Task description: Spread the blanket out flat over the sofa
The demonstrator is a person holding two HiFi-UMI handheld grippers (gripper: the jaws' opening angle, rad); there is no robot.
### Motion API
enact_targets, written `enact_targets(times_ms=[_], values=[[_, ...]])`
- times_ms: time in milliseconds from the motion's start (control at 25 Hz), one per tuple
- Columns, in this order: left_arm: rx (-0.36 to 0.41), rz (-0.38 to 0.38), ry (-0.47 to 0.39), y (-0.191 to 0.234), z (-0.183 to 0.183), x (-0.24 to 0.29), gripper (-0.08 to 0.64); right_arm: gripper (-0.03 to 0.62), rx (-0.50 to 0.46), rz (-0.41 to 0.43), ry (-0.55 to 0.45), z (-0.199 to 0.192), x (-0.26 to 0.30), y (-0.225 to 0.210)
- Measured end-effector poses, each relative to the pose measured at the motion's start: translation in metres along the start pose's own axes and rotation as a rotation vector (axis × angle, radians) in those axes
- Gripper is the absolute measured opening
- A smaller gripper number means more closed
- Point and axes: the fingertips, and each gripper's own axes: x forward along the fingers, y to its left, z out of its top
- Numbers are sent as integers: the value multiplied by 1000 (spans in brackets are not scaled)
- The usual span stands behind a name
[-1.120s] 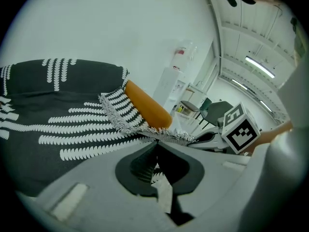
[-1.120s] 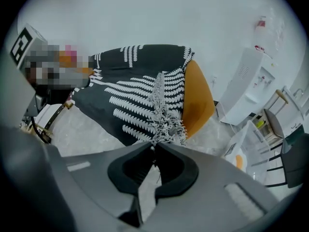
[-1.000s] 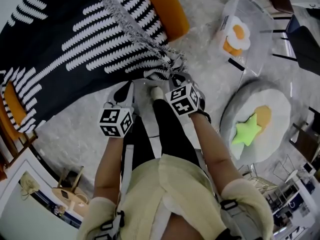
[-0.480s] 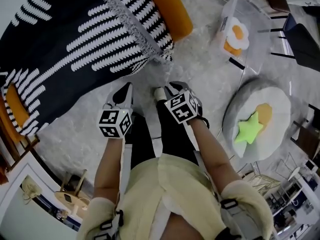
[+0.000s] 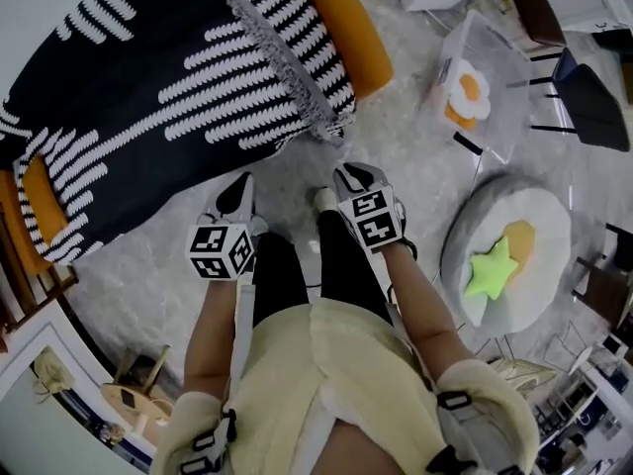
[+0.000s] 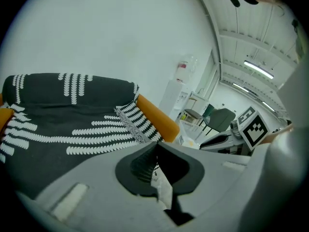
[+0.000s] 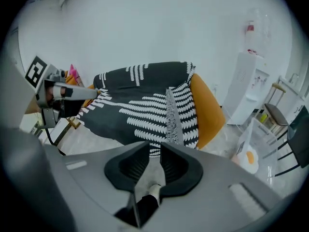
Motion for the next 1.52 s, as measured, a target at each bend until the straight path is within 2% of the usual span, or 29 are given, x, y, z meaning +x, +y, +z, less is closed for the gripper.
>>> enact_targets(times_ms=[400,600,1000,1240,1520], values=[[-24,65,-82,28,26,-76,3,74,22,24,-67,41,-31,42],[-29,84,-146,35,42,-107,3,69,-3,45,-107,63,-48,65],[-13,79,-217,30,65,-144,3,47,0,37,-171,90,-78,82],[-8,87,-233,37,63,-159,3,5,16,48,-230,104,-88,97],[-22,117,-255,48,64,-172,3,5,-14,43,-285,119,-96,111]])
